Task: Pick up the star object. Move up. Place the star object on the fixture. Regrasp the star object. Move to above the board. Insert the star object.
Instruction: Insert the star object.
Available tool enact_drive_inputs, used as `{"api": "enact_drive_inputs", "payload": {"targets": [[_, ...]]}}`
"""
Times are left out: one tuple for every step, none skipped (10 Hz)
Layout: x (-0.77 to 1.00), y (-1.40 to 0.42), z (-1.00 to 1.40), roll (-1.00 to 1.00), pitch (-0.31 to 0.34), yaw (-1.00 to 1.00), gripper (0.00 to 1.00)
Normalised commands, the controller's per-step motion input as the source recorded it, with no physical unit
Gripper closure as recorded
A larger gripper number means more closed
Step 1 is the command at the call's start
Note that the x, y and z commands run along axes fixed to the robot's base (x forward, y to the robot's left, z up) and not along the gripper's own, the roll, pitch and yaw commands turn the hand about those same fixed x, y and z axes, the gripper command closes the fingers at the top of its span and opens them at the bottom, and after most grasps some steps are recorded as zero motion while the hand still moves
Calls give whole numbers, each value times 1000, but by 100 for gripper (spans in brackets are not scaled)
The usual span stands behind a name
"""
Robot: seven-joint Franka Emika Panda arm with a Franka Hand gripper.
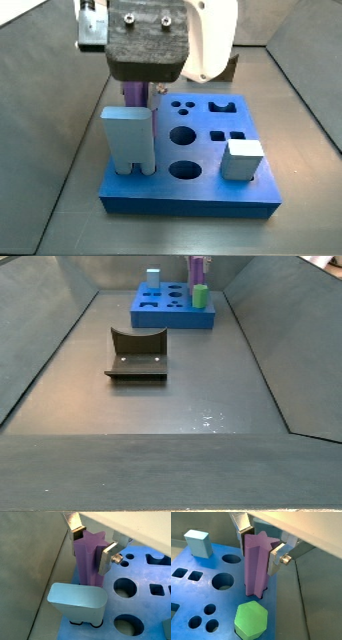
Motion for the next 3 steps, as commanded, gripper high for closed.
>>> {"api": "enact_drive_inputs", "payload": {"targets": [[0, 6, -46, -66, -40, 0, 100], [0, 23, -46, -53, -24, 0, 100], [0, 0, 0, -10, -3, 0, 100]]}}
